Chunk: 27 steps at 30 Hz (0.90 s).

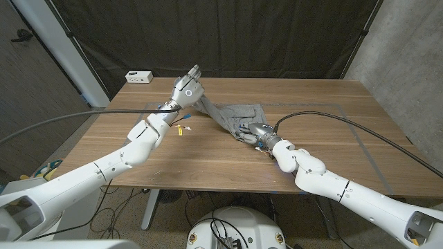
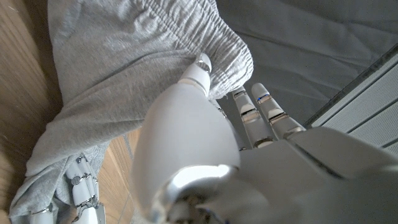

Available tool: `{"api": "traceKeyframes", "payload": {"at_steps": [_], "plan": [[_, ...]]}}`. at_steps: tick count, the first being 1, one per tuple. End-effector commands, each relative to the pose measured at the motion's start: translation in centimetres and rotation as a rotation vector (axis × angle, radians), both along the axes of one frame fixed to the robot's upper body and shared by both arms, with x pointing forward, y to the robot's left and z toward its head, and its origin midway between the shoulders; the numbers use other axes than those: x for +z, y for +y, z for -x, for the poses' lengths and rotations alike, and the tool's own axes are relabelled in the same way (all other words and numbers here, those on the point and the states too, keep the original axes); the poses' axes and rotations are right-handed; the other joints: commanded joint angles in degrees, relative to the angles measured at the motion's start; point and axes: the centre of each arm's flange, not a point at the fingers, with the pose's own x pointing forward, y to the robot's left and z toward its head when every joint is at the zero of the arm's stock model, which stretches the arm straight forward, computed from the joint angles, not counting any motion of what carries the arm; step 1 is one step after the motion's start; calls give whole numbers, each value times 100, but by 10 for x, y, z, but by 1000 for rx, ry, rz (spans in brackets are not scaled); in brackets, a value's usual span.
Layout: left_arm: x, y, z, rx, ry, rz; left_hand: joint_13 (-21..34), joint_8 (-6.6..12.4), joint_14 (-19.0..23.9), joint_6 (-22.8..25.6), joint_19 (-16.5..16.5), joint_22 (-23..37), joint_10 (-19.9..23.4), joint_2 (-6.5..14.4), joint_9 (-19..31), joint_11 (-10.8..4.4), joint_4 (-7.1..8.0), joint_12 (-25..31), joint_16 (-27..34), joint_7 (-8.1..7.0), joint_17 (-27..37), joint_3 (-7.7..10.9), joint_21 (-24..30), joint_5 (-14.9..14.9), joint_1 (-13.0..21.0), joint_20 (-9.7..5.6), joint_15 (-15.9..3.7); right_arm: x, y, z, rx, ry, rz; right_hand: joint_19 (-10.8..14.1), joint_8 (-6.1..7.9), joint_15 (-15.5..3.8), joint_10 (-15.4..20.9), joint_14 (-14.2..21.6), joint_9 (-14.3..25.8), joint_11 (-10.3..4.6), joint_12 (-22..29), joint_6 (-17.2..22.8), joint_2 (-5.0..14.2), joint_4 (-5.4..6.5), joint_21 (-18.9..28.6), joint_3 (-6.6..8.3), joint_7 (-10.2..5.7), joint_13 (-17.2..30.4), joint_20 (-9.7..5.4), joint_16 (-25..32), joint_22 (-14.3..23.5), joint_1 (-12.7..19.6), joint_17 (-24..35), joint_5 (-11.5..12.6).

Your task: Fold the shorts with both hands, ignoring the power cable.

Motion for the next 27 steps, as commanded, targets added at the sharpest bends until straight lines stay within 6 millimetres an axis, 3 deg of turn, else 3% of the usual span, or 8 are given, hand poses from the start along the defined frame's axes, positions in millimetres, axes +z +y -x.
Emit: {"api": "traceKeyframes", "payload": {"at_steps": [1,27], "plan": [[6,-7,2,-18,-53,-123,8,51,49,-26,20,20,-17,-55,28,13,48,-18,-12,-4,10,8,50,43,4,-42,-969,-1,-2,-2,4,1,-4,52,-5,-318,22,11,10,-21,-12,61,14,-6,-24,37,9,17,1,-1,26,-42,13,36],[35,-24,0,-23,-130,-362,-12,144,105,-68,58,17,11,-92,81,13,50,-38,-12,-4,13,17,73,147,18,-76,-987,-9,-2,-3,22,15,-19,71,-19,-329,23,7,10,-34,-22,64,2,-30,-85,112,3,18,-1,-14,27,-66,4,30]]}}
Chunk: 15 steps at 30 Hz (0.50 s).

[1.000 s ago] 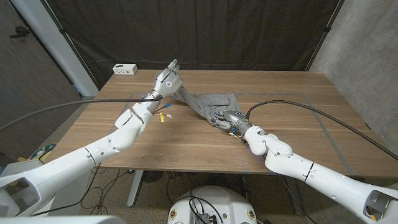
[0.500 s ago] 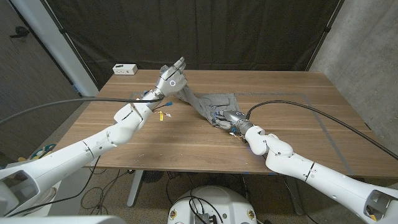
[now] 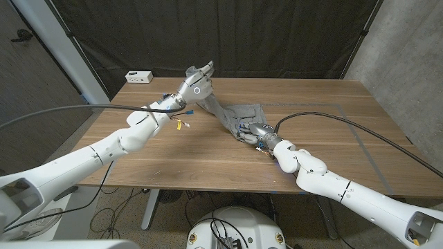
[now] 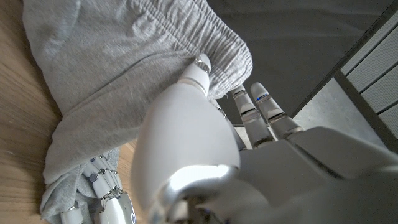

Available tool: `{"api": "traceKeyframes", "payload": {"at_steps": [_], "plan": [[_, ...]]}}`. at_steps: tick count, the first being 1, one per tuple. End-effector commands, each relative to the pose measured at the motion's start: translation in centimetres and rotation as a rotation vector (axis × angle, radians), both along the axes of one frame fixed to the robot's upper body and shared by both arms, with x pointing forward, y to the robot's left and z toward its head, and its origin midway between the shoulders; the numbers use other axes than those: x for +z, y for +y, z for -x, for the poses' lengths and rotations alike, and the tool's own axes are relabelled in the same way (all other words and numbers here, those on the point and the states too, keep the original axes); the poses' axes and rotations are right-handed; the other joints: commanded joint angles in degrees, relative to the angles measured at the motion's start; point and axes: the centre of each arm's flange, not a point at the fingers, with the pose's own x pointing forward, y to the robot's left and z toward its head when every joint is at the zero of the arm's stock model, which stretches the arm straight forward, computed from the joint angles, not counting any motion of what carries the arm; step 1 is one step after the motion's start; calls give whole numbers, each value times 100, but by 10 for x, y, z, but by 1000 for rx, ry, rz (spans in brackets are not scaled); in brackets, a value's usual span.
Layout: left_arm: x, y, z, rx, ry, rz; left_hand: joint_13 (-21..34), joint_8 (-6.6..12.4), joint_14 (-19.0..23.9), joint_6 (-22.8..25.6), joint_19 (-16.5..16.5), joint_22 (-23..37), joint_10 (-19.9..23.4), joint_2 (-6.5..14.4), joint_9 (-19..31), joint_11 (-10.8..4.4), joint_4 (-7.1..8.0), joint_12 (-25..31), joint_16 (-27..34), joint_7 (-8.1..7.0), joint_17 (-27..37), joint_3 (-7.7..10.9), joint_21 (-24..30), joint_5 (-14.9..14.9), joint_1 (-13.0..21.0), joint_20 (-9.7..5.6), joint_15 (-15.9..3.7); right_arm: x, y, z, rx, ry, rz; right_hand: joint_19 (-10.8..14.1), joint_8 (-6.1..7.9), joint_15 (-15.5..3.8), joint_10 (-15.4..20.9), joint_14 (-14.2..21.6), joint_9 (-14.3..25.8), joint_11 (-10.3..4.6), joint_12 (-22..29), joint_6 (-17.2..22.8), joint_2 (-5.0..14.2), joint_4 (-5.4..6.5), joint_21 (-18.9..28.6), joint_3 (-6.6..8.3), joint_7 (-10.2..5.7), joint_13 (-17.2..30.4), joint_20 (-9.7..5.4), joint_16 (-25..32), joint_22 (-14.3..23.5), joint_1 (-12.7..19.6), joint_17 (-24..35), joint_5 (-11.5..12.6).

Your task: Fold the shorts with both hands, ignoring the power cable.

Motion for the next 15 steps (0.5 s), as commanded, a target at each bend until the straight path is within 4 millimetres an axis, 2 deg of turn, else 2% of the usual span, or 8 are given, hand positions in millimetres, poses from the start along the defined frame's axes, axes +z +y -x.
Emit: {"api": "traceKeyframes", "payload": {"at_steps": [1,15], "plan": [[12,-8,0,-13,-30,-104,13,43,36,-30,28,16,12,-42,17,12,32,-13,-14,-3,13,38,30,42,10,-45,-975,-4,1,-1,9,6,-11,77,-19,-328,22,9,10,-34,-2,63,2,1,-19,42,4,22,2,-9,28,-66,21,30],[19,-23,1,-46,-42,-188,5,79,39,-64,34,17,9,-41,38,12,31,-25,-22,-3,12,51,38,79,25,-59,-981,-8,2,0,16,1,-23,88,-19,-322,18,9,10,-23,-7,79,-16,-14,-46,69,-22,22,5,-15,28,-76,16,24]]}}
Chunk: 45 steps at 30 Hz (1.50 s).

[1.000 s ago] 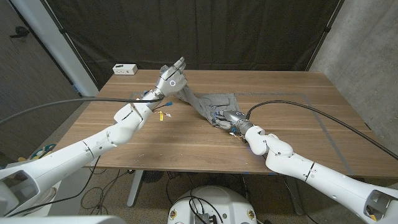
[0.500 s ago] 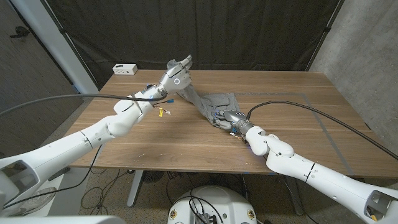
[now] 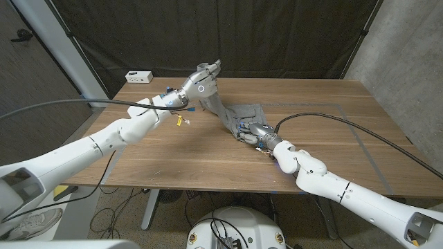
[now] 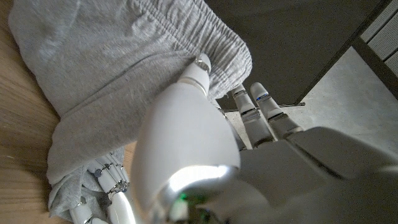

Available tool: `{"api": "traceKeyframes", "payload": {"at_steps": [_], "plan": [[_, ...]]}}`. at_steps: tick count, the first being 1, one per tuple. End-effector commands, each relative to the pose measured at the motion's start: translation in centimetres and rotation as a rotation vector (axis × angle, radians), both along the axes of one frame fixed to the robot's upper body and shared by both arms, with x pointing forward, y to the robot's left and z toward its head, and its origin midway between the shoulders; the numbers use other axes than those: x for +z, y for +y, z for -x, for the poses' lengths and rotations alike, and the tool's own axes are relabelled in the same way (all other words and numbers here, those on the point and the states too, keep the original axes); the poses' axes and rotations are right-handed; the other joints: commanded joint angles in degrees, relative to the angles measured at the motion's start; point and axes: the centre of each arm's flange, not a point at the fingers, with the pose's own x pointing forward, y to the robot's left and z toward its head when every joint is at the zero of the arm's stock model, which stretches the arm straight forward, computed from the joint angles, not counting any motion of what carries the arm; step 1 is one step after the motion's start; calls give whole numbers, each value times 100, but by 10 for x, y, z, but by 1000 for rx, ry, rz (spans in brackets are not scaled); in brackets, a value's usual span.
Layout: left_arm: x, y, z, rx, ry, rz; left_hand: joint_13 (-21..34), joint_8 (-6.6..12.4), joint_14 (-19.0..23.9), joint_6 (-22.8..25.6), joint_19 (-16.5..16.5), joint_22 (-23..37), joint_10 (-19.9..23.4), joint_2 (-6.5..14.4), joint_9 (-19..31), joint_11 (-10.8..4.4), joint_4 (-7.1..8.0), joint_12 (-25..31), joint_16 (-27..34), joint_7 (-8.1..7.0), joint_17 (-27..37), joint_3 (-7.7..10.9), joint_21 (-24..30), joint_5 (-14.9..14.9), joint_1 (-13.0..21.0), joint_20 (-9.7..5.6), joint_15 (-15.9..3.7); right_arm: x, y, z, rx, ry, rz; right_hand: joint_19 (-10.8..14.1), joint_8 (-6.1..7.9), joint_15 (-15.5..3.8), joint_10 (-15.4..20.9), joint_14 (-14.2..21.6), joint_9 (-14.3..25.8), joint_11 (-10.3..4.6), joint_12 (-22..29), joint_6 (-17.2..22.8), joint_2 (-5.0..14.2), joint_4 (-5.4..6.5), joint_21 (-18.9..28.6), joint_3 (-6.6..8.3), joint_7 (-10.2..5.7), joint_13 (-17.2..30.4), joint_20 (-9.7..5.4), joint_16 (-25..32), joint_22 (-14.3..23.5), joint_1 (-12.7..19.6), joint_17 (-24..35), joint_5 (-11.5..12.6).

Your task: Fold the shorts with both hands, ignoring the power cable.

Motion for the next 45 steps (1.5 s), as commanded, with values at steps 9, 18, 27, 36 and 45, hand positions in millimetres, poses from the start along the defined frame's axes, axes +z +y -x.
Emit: {"api": "traceKeyframes", "payload": {"at_steps": [9,18,27,36,45], "plan": [[12,-25,-2,-54,-31,-134,-2,68,46,-24,7,17,-6,-38,28,13,5,-35,-26,-3,13,38,45,51,39,-36,-991,-7,-1,3,7,7,-13,95,1,-318,31,8,10,-10,-3,64,-3,7,-21,58,-3,22,4,-18,28,-64,18,20],[20,-41,-12,-57,-51,-170,-5,107,46,-51,0,18,-6,-39,45,13,11,-37,-28,0,15,39,49,69,39,-49,-990,-11,-2,7,11,13,-9,104,0,-315,29,5,10,-21,-6,70,-5,5,-37,71,-3,22,7,-20,28,-76,18,16],[27,-59,-16,-80,-53,-205,-8,138,39,-70,0,18,-9,-41,58,13,12,-40,-31,0,16,38,55,82,44,-55,-992,-12,-5,8,5,12,-22,112,-2,-318,29,3,11,-31,-9,76,-9,0,-65,93,-2,23,2,-22,29,-95,18,10],[28,-79,-16,-132,-26,-252,-12,169,35,-83,-1,18,-19,-46,69,12,22,-45,-32,-1,17,30,60,91,33,-47,-983,-13,-5,8,7,7,-24,119,-3,-322,25,4,11,-46,-12,81,-12,-8,-85,112,1,23,3,-23,30,-103,17,7],[22,-93,-15,-158,-9,-286,-12,192,45,-87,9,17,-20,-49,76,11,20,-44,-14,-3,30,11,67,89,36,-66,-1012,-13,-5,9,17,3,-30,125,-7,-326,29,1,11,-37,-12,79,-13,-12,-102,126,6,23,2,-25,30,-112,16,4]]}}
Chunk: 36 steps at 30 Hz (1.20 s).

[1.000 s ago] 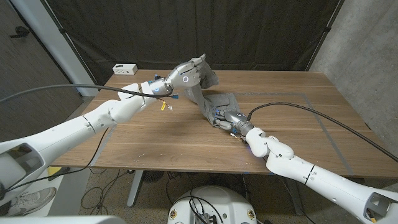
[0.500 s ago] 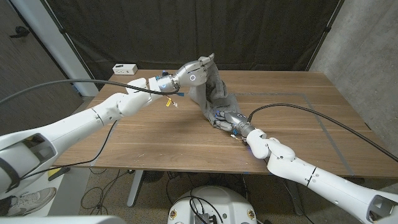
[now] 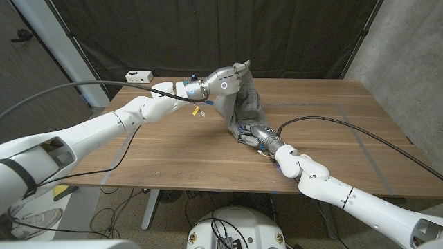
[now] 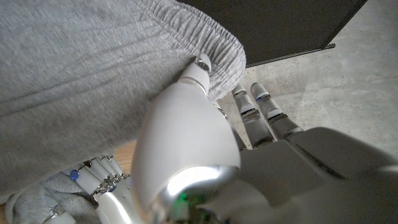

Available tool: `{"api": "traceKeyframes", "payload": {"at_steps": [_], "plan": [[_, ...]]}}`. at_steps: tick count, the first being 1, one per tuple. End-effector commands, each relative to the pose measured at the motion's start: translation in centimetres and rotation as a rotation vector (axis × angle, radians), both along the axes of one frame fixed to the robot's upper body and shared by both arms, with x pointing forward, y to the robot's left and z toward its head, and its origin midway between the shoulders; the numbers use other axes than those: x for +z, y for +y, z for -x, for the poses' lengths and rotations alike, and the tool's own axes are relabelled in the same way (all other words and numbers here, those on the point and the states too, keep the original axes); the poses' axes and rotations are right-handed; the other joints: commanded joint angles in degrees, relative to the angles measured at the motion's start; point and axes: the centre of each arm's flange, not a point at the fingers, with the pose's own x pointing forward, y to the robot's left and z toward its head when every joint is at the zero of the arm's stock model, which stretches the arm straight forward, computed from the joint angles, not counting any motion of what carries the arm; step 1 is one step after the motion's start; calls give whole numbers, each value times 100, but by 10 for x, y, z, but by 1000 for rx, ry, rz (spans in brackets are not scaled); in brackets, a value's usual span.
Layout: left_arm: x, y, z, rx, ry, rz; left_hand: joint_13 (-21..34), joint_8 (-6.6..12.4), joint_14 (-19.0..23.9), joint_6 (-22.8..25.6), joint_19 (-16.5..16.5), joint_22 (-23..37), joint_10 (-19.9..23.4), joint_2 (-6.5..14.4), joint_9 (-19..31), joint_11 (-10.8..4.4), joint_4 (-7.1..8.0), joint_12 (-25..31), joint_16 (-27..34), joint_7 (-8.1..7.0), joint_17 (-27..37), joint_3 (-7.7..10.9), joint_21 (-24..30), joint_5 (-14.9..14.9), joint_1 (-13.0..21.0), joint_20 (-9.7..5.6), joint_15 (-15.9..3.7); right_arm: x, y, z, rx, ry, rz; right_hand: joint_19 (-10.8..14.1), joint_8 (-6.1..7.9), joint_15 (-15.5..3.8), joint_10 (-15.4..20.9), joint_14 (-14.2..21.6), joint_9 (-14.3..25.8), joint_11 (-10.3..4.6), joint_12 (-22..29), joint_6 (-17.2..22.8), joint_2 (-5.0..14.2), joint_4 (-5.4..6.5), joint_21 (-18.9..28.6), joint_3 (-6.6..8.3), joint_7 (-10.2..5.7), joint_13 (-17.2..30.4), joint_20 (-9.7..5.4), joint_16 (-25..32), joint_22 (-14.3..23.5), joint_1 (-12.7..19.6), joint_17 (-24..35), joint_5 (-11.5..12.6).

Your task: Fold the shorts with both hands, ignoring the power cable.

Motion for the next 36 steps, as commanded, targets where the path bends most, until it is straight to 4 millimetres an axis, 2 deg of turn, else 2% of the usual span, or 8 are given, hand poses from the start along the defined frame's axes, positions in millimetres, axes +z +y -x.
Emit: {"api": "traceKeyframes", "payload": {"at_steps": [1,16,21,24,26,32,33,36], "plan": [[-3,-23,-1,-36,27,-54,14,34,49,-26,44,17,-19,-27,27,11,21,2,14,-3,35,7,25,43,15,-42,-1016,0,0,0,14,0,-4,96,-6,-322,33,3,11,-36,-10,70,1,10,28,58,-3,25,34,-3,29,-35,23,4],[-20,-52,-6,-115,111,-110,19,59,95,-37,85,17,20,-2,9,7,-19,22,80,-1,79,-69,53,-9,75,-102,-1034,0,-1,3,15,-12,-6,111,-6,-315,31,-3,11,-16,-13,82,-3,-2,0,82,-27,25,35,-6,30,-49,22,-2],[-27,-59,-8,-137,145,-117,24,14,122,-58,110,15,45,-5,-82,7,-53,38,100,-3,90,-124,71,-68,115,-128,-1034,0,-2,3,16,-9,-7,113,-8,-314,23,-6,11,-32,-16,80,-5,-3,-12,86,-28,25,36,-6,30,-58,24,-5],[-32,-61,-9,-145,161,-122,30,-123,171,-230,112,13,5,-38,-232,16,-59,39,114,16,98,-241,86,-160,100,-127,-1043,0,-2,3,16,-10,-9,120,-8,-314,22,-4,11,-29,-16,83,-6,-8,-16,93,-26,25,34,-6,30,-57,22,-6],[-35,-62,-10,-144,170,-122,38,-209,155,-361,113,12,-38,-55,-302,33,-6,46,90,10,89,-338,94,-193,6,-95,-1030,0,-2,4,17,-14,-7,121,-10,-311,24,-6,11,-21,-16,77,-5,-8,-20,94,-35,25,36,-6,30,-60,24,-7],[-42,-62,-13,-145,191,-115,36,-282,150,-539,113,5,-170,-41,-322,67,127,29,2,2,28,-411,96,-186,-198,-74,-1006,3,-1,7,19,-29,5,128,-14,-287,3,-29,11,2,-24,70,-2,-34,-32,103,-54,25,44,-11,31,-49,23,-9],[-44,-62,-14,-144,193,-114,34,-354,153,-706,108,2,-231,-67,-345,73,219,25,-24,-10,11,-473,93,-175,-352,-52,-1010,5,0,9,20,-31,11,138,-15,-279,2,-34,11,22,-24,68,-5,-54,-35,109,-51,25,55,-14,31,-36,20,-9],[-47,-62,-16,-145,204,-109,36,-453,153,-933,118,-5,-288,-94,-364,81,283,31,-47,-18,-5,-517,91,-144,-466,-56,-996,8,-1,12,17,-44,11,142,-24,-257,-9,-42,11,13,-27,48,-17,-104,-49,120,-72,25,101,-17,31,-2,12,-9]]}}
